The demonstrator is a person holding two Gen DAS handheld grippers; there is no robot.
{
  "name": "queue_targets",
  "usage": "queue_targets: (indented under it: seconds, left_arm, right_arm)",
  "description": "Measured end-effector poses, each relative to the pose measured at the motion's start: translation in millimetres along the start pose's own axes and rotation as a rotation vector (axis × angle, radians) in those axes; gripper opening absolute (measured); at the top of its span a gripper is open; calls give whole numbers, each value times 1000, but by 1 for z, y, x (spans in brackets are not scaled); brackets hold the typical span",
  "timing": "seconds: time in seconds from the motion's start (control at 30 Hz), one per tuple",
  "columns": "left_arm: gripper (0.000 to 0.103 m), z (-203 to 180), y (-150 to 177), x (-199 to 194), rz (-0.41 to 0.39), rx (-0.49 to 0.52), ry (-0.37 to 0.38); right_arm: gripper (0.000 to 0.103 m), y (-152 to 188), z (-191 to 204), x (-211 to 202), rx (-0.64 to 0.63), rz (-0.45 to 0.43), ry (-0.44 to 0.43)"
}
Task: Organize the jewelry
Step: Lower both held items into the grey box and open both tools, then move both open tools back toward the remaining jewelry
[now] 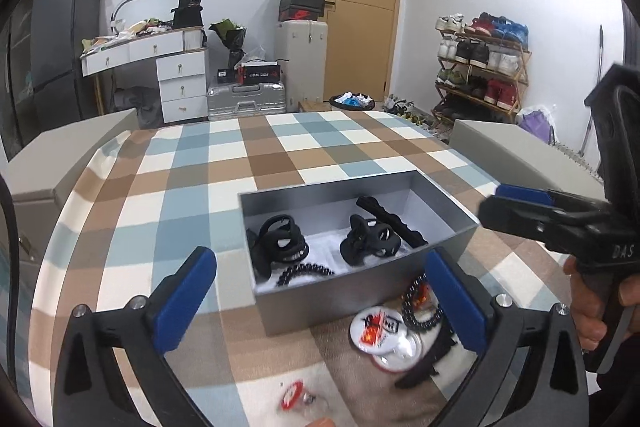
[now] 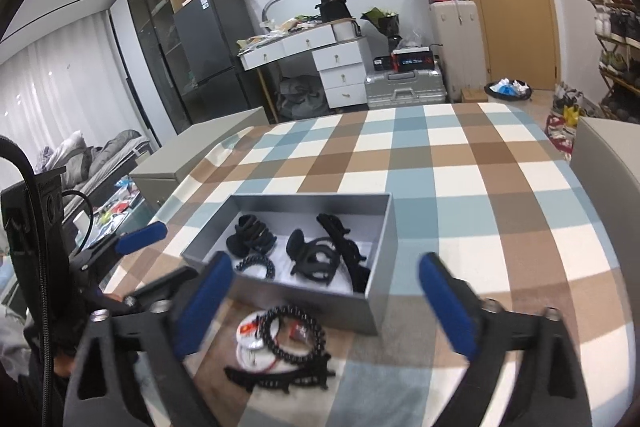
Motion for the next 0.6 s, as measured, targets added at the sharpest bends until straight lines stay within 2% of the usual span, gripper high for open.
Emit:
queue_targets:
  seconds: [0.13,0.37,0.5,0.6]
  left_arm:
    - [102,3,10,-10,11,-8,-37]
    - [102,13,29,-13,35,-33,-79]
    - [102,17,39,-14,53,-25,-90]
    - [102,19,45,-17,59,-20,-101]
  right_arm:
    - [103,10,-3,-1,-6,19,39]
    - [103,44,0,2,-47,98,41]
    - [103,63,4,7,-14,174,-3]
    - [103,71,13,12,-59,201,1]
Point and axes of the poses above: each gripper's, at about its wrist camera, not at the fingertips, and x roughly the way its jaws point, z to its left, y to its underside, the point moved 9 cm from there along x, roughly the way its jaws point, and after that the axes turned 7 degrees about y, right-handed, at the moved point
